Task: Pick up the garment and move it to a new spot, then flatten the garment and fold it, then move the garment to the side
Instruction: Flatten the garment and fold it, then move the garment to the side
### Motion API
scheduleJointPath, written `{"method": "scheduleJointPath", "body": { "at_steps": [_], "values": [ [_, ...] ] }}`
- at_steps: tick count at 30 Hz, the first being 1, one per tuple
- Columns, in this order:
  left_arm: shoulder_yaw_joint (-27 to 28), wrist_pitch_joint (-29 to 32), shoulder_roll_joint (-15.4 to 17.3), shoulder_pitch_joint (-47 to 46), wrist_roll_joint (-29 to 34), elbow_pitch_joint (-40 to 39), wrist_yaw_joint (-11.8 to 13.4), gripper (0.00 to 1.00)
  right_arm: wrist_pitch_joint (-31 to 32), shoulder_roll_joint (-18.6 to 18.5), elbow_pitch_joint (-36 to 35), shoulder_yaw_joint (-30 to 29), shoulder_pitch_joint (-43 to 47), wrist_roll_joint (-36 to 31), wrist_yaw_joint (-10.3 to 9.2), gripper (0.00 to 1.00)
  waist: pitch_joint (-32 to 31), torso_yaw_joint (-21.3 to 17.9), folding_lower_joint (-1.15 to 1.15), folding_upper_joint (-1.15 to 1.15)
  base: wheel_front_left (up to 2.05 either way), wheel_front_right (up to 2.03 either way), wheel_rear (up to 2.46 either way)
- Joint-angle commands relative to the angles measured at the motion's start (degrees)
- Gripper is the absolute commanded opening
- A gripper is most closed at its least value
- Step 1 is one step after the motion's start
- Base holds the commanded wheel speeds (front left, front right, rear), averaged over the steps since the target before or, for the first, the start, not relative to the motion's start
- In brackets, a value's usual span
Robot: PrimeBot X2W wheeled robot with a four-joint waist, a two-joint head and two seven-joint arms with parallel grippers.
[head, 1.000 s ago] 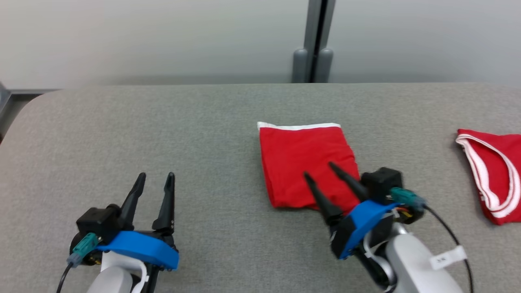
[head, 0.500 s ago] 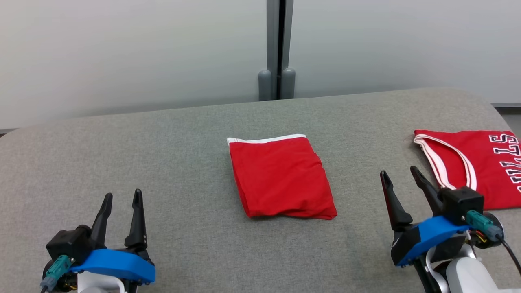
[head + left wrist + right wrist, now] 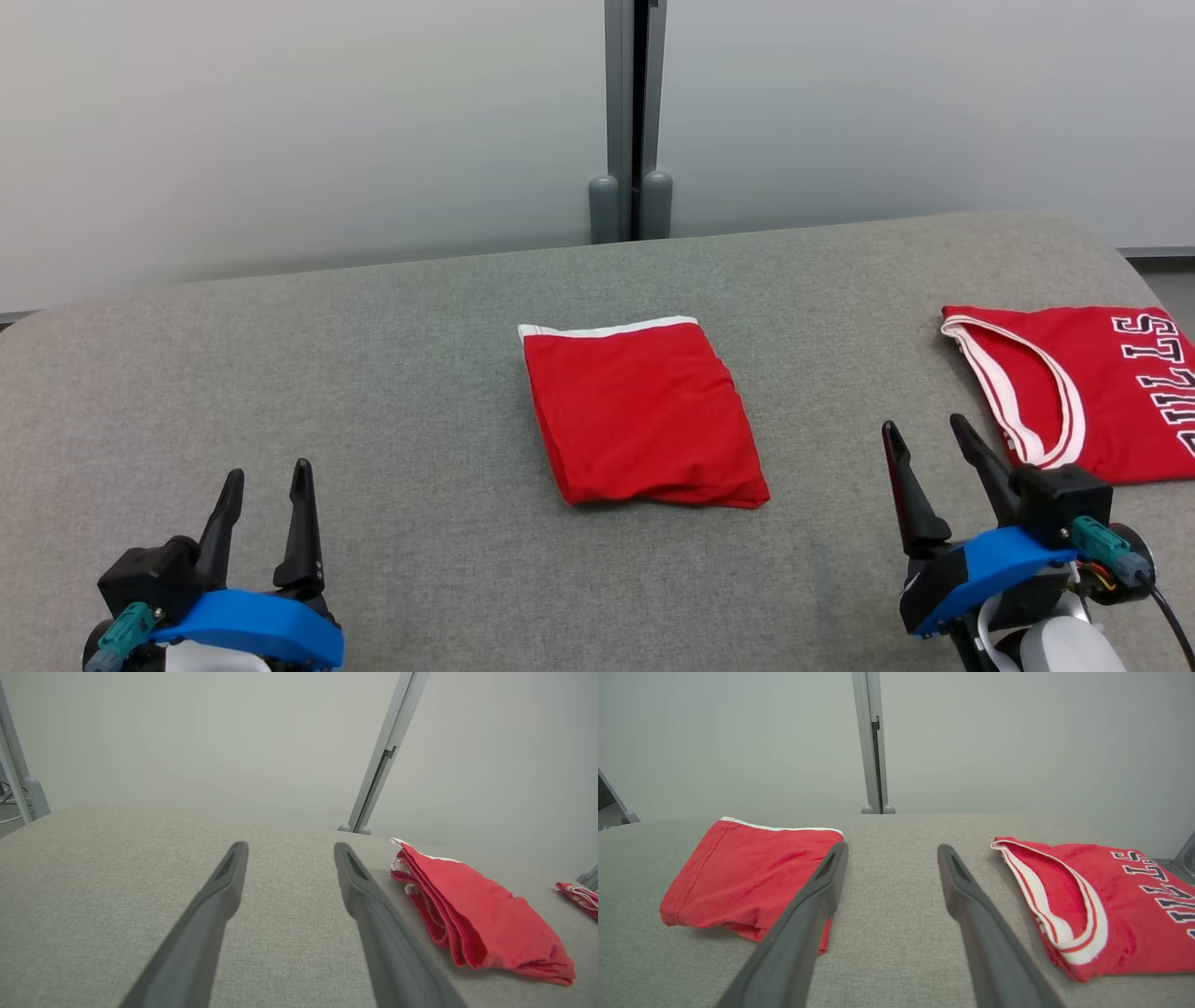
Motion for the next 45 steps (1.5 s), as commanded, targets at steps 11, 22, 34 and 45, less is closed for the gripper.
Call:
{"method": "scheduleJointPath", "body": {
  "at_steps": [11,22,34,45],
  "values": [
    [-0.25,0.22,0.4,-0.13,-0.49,0.21,0.04,1.0,-0.43,0.7,1.67,-0.07,-0.21,0.93,0.03,1.0,0.82,0.74,0.0,0.0,0.0,0.0,0.0],
    [-1.0,0.34,0.62,-3.3,0.02,-1.56,0.02,1.0,1.92,0.77,2.11,3.21,-5.9,1.13,0.03,1.0,4.64,2.3,0.0,0.0,0.0,0.0,0.0],
    [-4.79,1.17,-0.91,-12.66,1.79,-0.97,-2.15,1.0,22.23,0.77,17.66,-0.82,-24.73,2.05,0.03,1.0,13.08,10.15,0.0,0.0,0.0,0.0,0.0],
    [-6.24,-0.02,-2.8,-16.43,2.56,2.51,-3.55,1.0,30.77,1.39,36.08,-1.15,-31.39,5.47,0.1,0.54,13.99,12.92,0.0,0.0,0.0,0.0,0.0]
  ]
}}
